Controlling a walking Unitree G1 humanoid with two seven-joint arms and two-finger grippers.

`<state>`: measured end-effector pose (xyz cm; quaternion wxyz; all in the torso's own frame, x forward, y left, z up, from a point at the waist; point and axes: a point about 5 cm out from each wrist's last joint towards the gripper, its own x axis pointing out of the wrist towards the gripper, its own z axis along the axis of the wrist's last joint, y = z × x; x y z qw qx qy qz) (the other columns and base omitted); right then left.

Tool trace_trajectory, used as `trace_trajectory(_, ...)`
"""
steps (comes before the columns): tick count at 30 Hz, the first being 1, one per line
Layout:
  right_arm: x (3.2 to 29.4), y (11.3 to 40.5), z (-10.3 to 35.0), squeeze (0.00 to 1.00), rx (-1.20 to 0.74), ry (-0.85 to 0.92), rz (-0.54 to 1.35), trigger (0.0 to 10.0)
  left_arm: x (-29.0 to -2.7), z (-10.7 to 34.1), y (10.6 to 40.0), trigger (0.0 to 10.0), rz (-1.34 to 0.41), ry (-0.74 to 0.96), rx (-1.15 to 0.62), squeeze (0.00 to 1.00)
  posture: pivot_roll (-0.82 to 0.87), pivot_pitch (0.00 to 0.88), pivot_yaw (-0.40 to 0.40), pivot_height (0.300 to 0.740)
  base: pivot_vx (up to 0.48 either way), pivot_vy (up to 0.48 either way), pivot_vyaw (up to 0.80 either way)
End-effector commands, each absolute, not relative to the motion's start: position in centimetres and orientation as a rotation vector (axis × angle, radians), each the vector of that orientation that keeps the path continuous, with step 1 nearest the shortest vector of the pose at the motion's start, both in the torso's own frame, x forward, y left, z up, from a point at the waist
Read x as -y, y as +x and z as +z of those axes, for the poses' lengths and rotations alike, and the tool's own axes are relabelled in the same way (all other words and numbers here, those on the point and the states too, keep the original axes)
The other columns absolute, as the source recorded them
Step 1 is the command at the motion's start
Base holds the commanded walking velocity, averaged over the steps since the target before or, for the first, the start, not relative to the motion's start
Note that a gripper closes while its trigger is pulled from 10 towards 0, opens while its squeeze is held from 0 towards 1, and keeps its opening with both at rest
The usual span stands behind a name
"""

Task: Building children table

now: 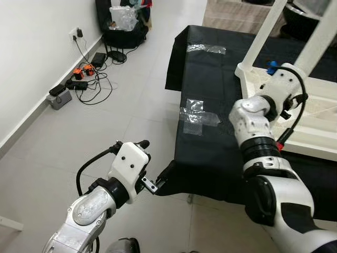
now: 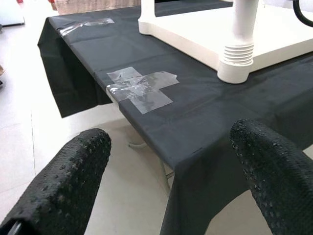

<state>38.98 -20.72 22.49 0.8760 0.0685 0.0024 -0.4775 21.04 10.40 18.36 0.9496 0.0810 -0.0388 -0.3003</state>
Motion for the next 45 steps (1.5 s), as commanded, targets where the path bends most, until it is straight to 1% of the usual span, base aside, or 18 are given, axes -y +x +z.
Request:
trace_trajectory(1, 20.2, 38.2, 16.4, 0.0, -0.315, 0.244, -0.961, 10.0, -10.5, 18.1, 21.0, 10.0, -0.608, 0.169, 0.068, 0.0, 0.1, 0.171, -0.059, 0.74, 0.0, 0.0, 0.0)
trace_trajectory(2, 19.7, 38.5, 16.2, 0.0, -0.335, 0.27, -0.88, 10.0, -10.5, 18.1, 21.0, 10.0, -0.608, 0.169, 0.068, 0.0, 0.1, 0.171, -0.059, 0.74, 0.0, 0.0, 0.0)
trace_trajectory(3, 19.7, 38.5, 16.2, 0.0, -0.335, 0.27, -0.88, 10.0, -10.5, 18.1, 21.0, 10.0, -0.608, 0.169, 0.068, 0.0, 0.1, 0.171, -0.059, 0.74, 0.0, 0.0, 0.0)
trace_trajectory(4, 18.9, 38.8, 16.0, 0.0, -0.354, 0.303, -0.782, 10.0, -10.5, 18.1, 21.1, 10.0, -0.608, 0.169, 0.069, 0.0, 0.1, 0.171, -0.059, 0.74, 0.0, 0.0, 0.0)
trace_trajectory(5, 18.9, 38.8, 16.0, 0.0, -0.354, 0.303, -0.782, 10.0, -10.5, 18.1, 21.1, 10.0, -0.608, 0.169, 0.069, 0.0, 0.1, 0.171, -0.059, 0.74, 0.0, 0.0, 0.0)
trace_trajectory(6, 17.7, 39.2, 15.9, 0.0, -0.35, 0.286, -0.651, 10.0, -10.5, 18.1, 21.1, 10.0, -0.608, 0.17, 0.069, 0.0, 0.1, 0.172, -0.056, 0.74, 0.0, 0.0, 0.0)
trace_trajectory(7, 17.7, 39.2, 15.9, 0.0, -0.35, 0.286, -0.651, 10.0, -10.5, 18.1, 21.1, 10.0, -0.608, 0.17, 0.069, 0.0, 0.1, 0.172, -0.056, 0.74, 0.0, 0.0, 0.0)
trace_trajectory(10, 14.2, 39.3, 14.9, 0.0, -0.409, 0.33, -0.383, 10.0, -10.6, 18.1, 21.1, 10.0, -0.607, 0.174, 0.071, 0.0, 0.1, 0.172, -0.056, 0.74, 0.0, 0.0, 0.0)
trace_trajectory(13, 13.7, 39.3, 14.7, 0.0, -0.423, 0.349, -0.353, 10.0, -10.6, 18.2, 21.1, 10.0, -0.606, 0.175, 0.072, 0.0, 0.1, 0.172, -0.056, 0.74, 0.0, 0.0, 0.0)
trace_trajectory(15, 13.0, 39.3, 14.6, 0.0, -0.425, 0.403, -0.275, 10.0, -10.6, 18.1, 21.1, 10.0, -0.606, 0.176, 0.073, 0.0, 0.1, 0.17, -0.056, 0.74, 0.0, 0.0, 0.0)
trace_trajectory(21, 12.6, 39.4, 14.8, 0.0, -0.403, 0.443, -0.194, 10.0, -10.6, 18.1, 21.1, 10.0, -0.606, 0.177, 0.074, 0.0, 0.1, 0.17, -0.054, 0.74, 0.0, 0.0, 0.0)
trace_trajectory(23, 12.0, 39.3, 14.8, 0.0, -0.401, 0.475, -0.107, 10.0, -10.7, 18.1, 21.2, 10.0, -0.606, 0.178, 0.075, 0.0, 0.1, 0.169, -0.054, 0.74, 0.0, 0.0, 0.0)
trace_trajectory(25, 12.0, 39.3, 14.8, 0.0, -0.401, 0.475, -0.107, 10.0, -10.7, 18.1, 21.2, 10.0, -0.606, 0.178, 0.075, 0.0, 0.1, 0.169, -0.054, 0.74, 0.0, 0.0, 0.0)
trace_trajectory(32, 11.2, 39.0, 14.9, 0.0, -0.369, 0.399, 0.019, 10.0, -10.7, 18.1, 21.2, 10.0, -0.606, 0.178, 0.076, 0.0, 0.1, 0.162, -0.052, 0.74, 0.0, 0.0, 0.0)
trace_trajectory(35, 9.8, 38.4, 14.2, 0.0, -0.414, 0.361, 0.119, 10.0, -10.7, 18.1, 21.2, 10.0, -0.606, 0.178, 0.076, 0.0, 0.1, 0.158, -0.051, 0.74, 0.0, 0.0, 0.0)
trace_trajectory(39, 9.1, 38.0, 13.7, 0.0, -0.442, 0.339, 0.156, 10.0, -10.7, 18.1, 21.2, 10.0, -0.607, 0.178, 0.077, 0.0, 0.1, 0.158, -0.051, 0.74, 0.0, 0.0, 0.0)
trace_trajectory(41, 8.1, 37.1, 12.6, 0.0, -0.516, 0.285, 0.212, 10.0, -10.7, 18.1, 21.2, 10.0, -0.609, 0.18, 0.079, 0.0, 0.1, 0.156, -0.052, 0.74, 0.0, 0.0, 0.0)
trace_trajectory(45, 7.0, 36.1, 11.7, 0.0, -0.589, 0.299, 0.262, 10.0, -10.6, 18.1, 21.2, 10.0, -0.608, 0.18, 0.08, 0.0, 0.1, 0.156, -0.053, 0.74, 0.0, 0.0, 0.0)
